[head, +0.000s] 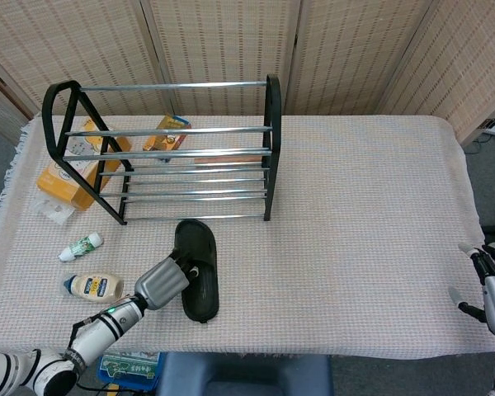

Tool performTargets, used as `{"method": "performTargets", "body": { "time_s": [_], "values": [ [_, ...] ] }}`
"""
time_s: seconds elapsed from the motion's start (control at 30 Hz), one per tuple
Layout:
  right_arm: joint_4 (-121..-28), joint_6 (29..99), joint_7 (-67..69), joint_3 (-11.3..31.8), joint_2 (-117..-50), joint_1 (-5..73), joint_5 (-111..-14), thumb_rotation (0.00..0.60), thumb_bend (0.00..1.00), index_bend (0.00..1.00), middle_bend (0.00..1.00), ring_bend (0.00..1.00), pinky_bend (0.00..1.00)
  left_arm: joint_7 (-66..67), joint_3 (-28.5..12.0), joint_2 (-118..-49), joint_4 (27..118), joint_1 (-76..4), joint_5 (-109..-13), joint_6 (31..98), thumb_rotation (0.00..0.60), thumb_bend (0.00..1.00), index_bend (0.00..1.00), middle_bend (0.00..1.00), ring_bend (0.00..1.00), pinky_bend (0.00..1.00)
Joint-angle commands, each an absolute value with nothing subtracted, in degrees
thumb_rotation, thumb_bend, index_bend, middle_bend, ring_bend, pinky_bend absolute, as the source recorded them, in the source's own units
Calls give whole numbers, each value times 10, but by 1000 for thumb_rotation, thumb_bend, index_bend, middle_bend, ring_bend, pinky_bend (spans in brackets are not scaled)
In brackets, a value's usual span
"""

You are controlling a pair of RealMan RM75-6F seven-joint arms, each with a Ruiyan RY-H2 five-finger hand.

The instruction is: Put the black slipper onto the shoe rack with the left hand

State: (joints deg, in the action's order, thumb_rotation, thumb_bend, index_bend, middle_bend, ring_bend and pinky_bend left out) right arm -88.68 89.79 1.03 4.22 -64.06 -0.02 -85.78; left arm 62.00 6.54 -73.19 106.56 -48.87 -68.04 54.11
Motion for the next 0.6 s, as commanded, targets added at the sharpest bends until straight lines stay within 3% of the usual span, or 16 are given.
{"method": "performTargets", "body": {
  "time_s": [0.03,0.2,0.6],
  "values": [
    [-886,898,11,42,-641,0,-859,600,233,153,247,185,202,580,73,-715,1089,-478,-714,548,600,224,228,360,133,263],
    [-888,897,9,42,-641,2,-862,600,234,152,248,184,202,491,81,-722,1070,-469,-835,561,600,225,200,351,133,262],
    [-899,893,-3,41,-637,3,-863,600,229,153,247,185,202,309,116,-757,879,-478,-1048,597,600,225,133,205,134,262]
  ]
}}
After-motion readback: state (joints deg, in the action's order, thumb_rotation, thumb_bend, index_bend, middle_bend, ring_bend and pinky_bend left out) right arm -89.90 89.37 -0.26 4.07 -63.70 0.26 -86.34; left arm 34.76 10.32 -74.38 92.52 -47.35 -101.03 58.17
